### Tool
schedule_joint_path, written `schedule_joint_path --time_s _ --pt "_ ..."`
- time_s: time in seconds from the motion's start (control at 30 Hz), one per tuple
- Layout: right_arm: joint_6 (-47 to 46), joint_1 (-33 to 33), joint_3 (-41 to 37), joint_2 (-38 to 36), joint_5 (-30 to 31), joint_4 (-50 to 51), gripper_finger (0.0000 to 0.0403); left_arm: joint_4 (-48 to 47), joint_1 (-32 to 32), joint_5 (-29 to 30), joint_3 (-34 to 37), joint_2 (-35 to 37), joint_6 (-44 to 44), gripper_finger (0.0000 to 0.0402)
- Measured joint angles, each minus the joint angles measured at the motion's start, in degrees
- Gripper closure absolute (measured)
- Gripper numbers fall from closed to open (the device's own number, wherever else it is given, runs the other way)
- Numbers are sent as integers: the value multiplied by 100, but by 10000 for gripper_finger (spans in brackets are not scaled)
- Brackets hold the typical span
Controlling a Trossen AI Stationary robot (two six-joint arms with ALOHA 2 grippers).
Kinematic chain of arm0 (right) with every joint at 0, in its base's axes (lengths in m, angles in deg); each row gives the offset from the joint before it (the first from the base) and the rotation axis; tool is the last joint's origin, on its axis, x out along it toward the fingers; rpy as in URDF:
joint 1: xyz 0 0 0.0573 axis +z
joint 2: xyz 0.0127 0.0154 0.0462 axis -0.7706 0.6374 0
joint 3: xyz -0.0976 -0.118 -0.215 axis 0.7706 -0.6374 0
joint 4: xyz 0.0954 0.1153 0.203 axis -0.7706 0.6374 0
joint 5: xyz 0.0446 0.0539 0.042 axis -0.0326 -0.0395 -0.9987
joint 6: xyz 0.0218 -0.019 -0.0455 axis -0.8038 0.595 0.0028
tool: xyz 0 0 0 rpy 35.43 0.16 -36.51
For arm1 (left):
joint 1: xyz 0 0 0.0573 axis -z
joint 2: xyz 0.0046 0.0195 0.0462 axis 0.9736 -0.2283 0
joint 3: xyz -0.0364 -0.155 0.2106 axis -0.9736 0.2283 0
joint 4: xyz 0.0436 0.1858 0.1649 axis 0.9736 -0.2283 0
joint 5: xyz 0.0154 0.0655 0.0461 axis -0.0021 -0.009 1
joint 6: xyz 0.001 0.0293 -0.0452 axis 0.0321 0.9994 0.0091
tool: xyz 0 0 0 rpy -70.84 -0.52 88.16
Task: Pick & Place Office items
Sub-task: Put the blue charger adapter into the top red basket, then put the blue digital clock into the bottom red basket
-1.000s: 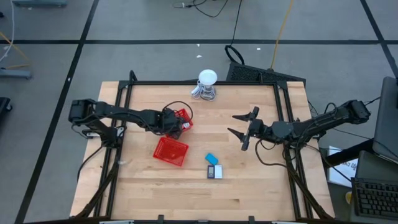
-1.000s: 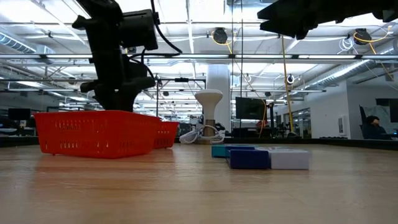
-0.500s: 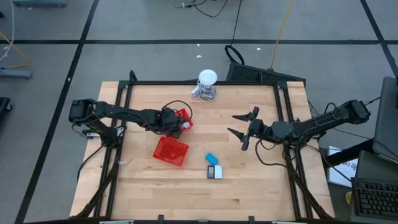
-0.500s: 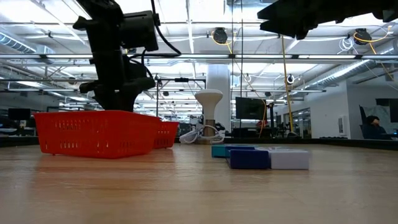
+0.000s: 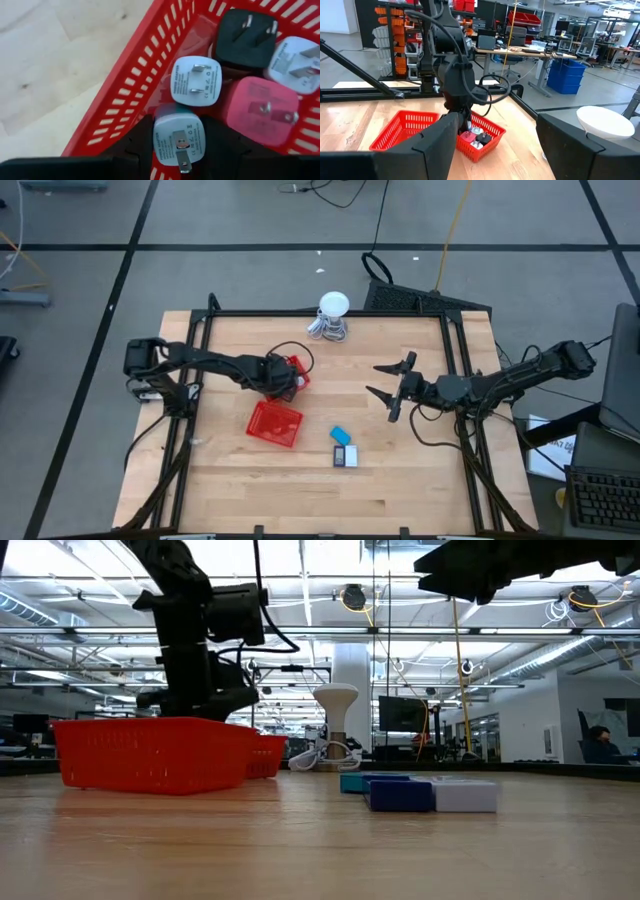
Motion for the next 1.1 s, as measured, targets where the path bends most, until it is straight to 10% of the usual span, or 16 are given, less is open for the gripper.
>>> schedule_joint_path --time_s 0.63,1.1 --pt "11 0 1 0 -1 -2 147 172 -112 -586 2 167 826 134" --pt "2 0 1 0 -2 8 147 606 -95 -289 6 2025 1774 104"
